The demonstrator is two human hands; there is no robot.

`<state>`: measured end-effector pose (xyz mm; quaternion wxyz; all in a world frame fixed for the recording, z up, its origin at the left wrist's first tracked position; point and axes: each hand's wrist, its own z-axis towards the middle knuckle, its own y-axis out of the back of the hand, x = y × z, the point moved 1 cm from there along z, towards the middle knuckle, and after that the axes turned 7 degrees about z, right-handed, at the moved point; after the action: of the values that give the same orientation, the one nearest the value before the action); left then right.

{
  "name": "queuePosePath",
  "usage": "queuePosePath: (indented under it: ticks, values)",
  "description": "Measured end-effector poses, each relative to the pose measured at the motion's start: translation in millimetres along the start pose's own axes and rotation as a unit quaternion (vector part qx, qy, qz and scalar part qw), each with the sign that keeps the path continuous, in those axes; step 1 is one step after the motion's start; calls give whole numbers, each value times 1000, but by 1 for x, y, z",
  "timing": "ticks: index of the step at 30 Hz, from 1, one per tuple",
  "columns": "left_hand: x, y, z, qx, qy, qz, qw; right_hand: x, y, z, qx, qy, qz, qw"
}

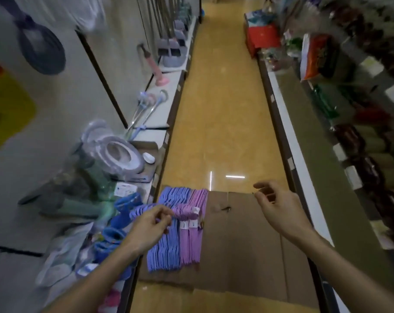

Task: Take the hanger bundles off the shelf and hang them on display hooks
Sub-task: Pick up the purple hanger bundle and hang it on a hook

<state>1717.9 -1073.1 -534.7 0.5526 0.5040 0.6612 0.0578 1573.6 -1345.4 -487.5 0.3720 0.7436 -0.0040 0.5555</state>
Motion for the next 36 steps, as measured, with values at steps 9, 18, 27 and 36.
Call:
queuePosePath:
  ticks: [9,18,27,36]
  values:
    - [131,-137,141,-6,-57,141,988,-238,-155,63,12,-63,-10,998]
    - [225,-227,270,-57,-120,218,967,-393,-306,104,67,-124,36,989]
    - [283,-249,341,-64,-135,250,957,-463,-419,117,153,-236,178,943]
    - [291,-253,349,-63,-138,274,950,-463,-501,108,250,-297,380,839]
